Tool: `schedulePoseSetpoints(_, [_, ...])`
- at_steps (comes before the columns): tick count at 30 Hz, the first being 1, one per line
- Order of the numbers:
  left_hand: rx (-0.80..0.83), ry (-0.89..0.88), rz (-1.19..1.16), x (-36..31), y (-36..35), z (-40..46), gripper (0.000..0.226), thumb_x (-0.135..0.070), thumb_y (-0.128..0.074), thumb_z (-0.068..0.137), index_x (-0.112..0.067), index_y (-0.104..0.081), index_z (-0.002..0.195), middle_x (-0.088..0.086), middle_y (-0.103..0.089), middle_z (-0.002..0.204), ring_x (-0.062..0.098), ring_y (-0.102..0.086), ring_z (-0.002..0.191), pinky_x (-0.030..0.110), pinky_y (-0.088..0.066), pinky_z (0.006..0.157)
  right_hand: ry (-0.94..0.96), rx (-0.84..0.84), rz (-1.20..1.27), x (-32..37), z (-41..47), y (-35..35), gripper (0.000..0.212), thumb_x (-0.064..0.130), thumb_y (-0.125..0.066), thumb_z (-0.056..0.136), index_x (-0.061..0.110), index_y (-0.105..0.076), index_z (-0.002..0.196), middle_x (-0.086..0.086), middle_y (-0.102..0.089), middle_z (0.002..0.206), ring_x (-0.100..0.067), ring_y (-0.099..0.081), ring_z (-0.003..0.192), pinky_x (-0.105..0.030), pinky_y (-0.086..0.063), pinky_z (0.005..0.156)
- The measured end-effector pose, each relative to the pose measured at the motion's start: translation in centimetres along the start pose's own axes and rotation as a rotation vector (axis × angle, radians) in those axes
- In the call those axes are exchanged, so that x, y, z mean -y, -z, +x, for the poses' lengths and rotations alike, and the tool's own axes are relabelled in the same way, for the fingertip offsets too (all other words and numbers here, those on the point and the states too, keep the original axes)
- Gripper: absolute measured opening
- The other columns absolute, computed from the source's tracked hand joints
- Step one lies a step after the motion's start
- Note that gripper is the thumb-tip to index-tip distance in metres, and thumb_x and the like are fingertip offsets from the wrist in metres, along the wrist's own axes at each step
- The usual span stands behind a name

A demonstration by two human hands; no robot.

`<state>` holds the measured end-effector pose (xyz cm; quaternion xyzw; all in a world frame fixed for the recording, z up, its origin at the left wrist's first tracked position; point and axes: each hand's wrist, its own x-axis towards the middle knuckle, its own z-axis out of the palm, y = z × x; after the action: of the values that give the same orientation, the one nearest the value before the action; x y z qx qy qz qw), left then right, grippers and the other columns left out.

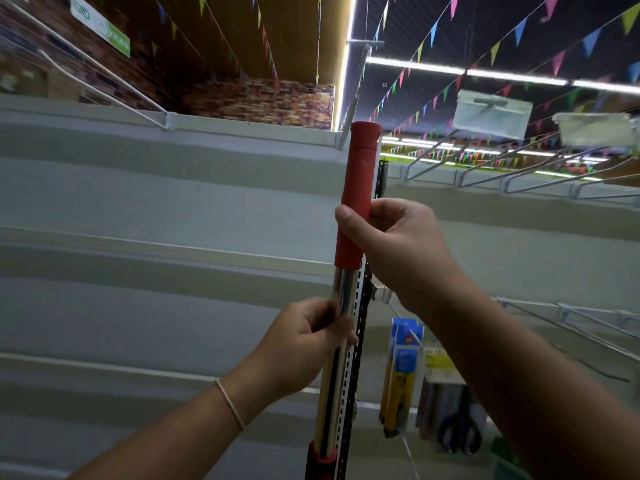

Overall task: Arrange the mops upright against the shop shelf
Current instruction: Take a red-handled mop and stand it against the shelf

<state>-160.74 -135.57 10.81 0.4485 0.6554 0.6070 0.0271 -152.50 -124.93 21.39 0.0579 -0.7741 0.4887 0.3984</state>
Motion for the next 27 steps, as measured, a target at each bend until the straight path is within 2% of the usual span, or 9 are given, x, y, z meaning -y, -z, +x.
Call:
schedulePoseSetpoints(3, [0.030,0.016,-0.028,-0.8,0.5,0.4,0.017,-0.024,-0.055,0.094,-0.012,-0.065,0.099,0.005,-0.072,0.085,0.012,-0.069,0.083,0.033,-0.054,0.086,0.018,-0.023,0.019,0.3,0.6,-0.3,0.022,0.029,-0.076,0.083,0.012,-0.066,0.094,-0.006,-0.073,0.082,-0.011,-0.073,0.070,-0.018,-0.056,0.059])
schedulePoseSetpoints(6, [0.090,0.036,-0.085,-1.7,1.4,0.9,0.030,-0.033,-0.055,0.088,-0.008,-0.064,0.102,0.003,-0.073,0.084,0.015,-0.069,0.083,0.032,-0.053,0.086,0.027,-0.056,0.034,0.8,1.2,-0.6,0.028,0.029,-0.080,0.079,0.008,-0.066,0.092,-0.010,-0.072,0.079,-0.012,-0.071,0.061,-0.019,-0.053,0.054])
schedulePoseSetpoints(10, [0.138,0.019,-0.115,-2.6,2.0,1.4,0.040,-0.038,-0.052,0.085,-0.005,-0.063,0.105,0.002,-0.072,0.081,0.017,-0.069,0.082,0.030,-0.052,0.084,0.061,-0.097,0.057,1.5,1.9,-1.1,0.035,0.028,-0.084,0.076,0.008,-0.060,0.092,-0.012,-0.069,0.081,-0.018,-0.073,0.065,-0.026,-0.058,0.056])
schedulePoseSetpoints(13, [0.141,0.003,-0.151,-3.4,2.0,1.8,0.039,-0.037,-0.050,0.086,-0.007,-0.062,0.107,-0.001,-0.071,0.078,0.012,-0.067,0.079,0.023,-0.050,0.078,0.097,-0.155,-0.006,1.8,2.7,-1.2,0.040,0.030,-0.086,0.073,0.008,-0.058,0.092,-0.013,-0.069,0.081,-0.020,-0.073,0.066,-0.036,-0.062,0.058])
schedulePoseSetpoints(16, [0.130,-0.023,-0.177,-3.9,1.9,2.4,0.029,-0.032,-0.048,0.092,-0.009,-0.061,0.106,0.002,-0.070,0.080,0.015,-0.066,0.080,0.028,-0.050,0.079,0.129,-0.212,-0.064,2.0,3.6,-1.2,0.042,0.032,-0.087,0.071,0.010,-0.055,0.089,-0.012,-0.068,0.079,-0.022,-0.073,0.065,-0.045,-0.062,0.059])
schedulePoseSetpoints(19, [0.097,-0.037,-0.200,-4.1,1.6,2.9,0.022,-0.022,-0.044,0.099,-0.007,-0.059,0.104,0.004,-0.068,0.078,0.017,-0.065,0.077,0.028,-0.051,0.076,0.143,-0.255,-0.111,2.0,4.5,-1.2,0.043,0.034,-0.088,0.069,0.011,-0.055,0.086,-0.011,-0.068,0.077,-0.022,-0.073,0.065,-0.046,-0.062,0.059])
schedulePoseSetpoints(27, [0.094,-0.052,-0.171,-4.3,1.5,3.5,0.023,-0.022,-0.040,0.102,-0.007,-0.057,0.107,0.004,-0.069,0.078,0.015,-0.065,0.075,0.024,-0.052,0.073,0.129,-0.305,-0.145,1.2,5.9,-1.4,0.049,0.037,-0.088,0.062,0.014,-0.053,0.086,-0.011,-0.067,0.081,-0.025,-0.072,0.068,-0.048,-0.061,0.060])
